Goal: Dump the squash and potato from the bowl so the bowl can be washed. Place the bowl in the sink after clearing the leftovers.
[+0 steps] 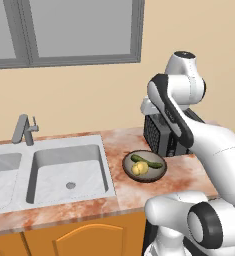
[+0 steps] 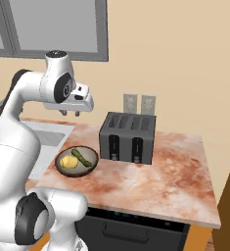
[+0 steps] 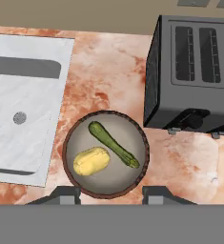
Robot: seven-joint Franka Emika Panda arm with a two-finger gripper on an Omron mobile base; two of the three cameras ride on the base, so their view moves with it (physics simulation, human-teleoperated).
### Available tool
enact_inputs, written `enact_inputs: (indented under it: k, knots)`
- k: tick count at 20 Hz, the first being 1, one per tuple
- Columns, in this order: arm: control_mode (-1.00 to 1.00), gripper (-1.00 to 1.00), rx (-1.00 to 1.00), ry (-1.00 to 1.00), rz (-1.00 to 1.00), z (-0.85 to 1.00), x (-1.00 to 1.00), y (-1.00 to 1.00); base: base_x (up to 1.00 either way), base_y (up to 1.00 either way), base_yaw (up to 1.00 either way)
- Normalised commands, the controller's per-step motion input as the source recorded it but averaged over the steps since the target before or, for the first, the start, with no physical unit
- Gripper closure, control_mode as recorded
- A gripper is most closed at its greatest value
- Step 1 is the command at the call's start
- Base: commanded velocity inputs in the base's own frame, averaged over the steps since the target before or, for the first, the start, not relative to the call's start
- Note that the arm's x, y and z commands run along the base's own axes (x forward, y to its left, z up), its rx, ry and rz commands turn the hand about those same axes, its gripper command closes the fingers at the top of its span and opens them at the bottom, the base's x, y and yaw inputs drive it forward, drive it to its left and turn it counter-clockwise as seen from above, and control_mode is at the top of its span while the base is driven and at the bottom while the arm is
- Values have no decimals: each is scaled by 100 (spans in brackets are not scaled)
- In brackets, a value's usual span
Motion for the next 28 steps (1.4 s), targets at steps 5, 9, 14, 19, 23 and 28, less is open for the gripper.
enact_inputs:
  k: [5,9,14,19,23,28]
  knots:
    - [-100,-100,-1,0,0,0,0,0,0,0,0]
    - [-100,-100,1,1,-6,-4,-11,0,0,0,0]
    - [-100,-100,8,0,-21,-36,-69,-24,0,0,0]
    - [-100,-100,8,9,-33,-79,-38,-18,0,0,0]
    - [-100,-100,6,21,-31,-98,1,-5,0,0,0]
    - [-100,-100,10,19,-23,-93,12,-8,0,0,0]
